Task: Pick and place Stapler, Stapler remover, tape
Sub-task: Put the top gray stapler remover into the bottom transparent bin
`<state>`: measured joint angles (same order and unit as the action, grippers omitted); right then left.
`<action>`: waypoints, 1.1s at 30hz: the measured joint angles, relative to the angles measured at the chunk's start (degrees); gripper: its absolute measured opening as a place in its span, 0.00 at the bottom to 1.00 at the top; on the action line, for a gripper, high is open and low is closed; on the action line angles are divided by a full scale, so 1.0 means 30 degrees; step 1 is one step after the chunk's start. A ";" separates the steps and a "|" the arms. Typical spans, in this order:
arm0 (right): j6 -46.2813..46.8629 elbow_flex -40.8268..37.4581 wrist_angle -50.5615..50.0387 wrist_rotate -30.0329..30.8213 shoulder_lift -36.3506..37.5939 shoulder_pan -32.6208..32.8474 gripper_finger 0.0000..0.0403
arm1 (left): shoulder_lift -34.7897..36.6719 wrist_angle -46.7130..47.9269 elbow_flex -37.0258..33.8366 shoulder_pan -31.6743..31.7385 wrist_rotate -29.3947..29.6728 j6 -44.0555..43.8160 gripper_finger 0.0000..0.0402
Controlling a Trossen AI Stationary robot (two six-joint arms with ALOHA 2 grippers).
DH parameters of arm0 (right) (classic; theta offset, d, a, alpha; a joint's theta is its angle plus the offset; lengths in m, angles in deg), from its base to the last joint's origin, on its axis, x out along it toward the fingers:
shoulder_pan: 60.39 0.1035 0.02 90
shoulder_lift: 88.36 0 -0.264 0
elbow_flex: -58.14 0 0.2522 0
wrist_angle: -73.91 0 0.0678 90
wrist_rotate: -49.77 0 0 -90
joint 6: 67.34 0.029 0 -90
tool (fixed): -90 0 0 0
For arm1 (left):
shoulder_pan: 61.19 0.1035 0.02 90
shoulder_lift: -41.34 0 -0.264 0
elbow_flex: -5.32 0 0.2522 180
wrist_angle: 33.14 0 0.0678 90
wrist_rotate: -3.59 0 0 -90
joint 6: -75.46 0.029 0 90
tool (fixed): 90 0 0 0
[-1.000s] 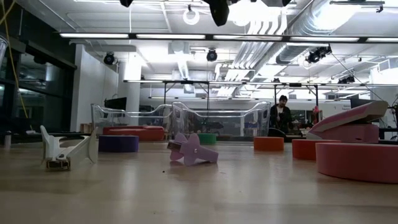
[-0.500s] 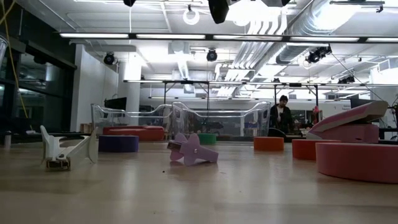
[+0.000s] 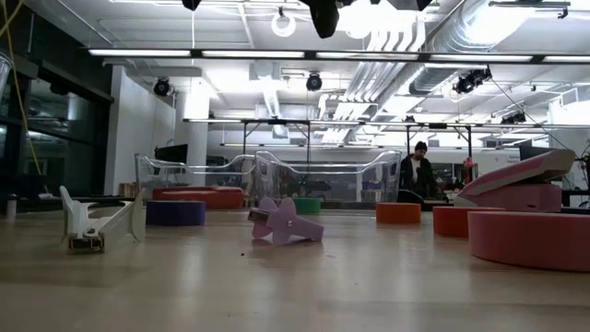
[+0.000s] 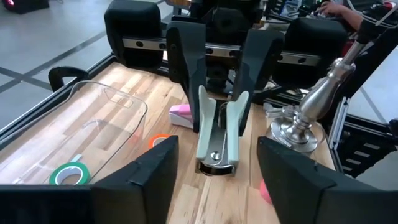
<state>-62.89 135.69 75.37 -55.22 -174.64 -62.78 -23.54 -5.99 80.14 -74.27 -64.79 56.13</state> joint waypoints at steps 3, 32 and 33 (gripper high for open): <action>-0.0007 0.0000 -0.0060 -0.0006 0.0000 0.0000 0.19 | 0.0000 -0.0002 0.0000 0.0000 -0.0022 0.0000 0.46; -0.0022 -0.0015 -0.0291 -0.0091 0.0000 -0.0189 0.19 | 0.0007 0.0036 0.0000 0.0000 -0.0527 -0.0138 0.31; -0.0015 -0.0015 -0.0291 -0.0086 0.0000 -0.0199 0.19 | 0.0006 0.0036 0.0000 0.0000 -0.0541 -0.0133 0.32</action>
<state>-62.93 135.65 74.50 -55.48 -174.64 -63.38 -23.52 -5.88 80.14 -74.27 -66.41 55.73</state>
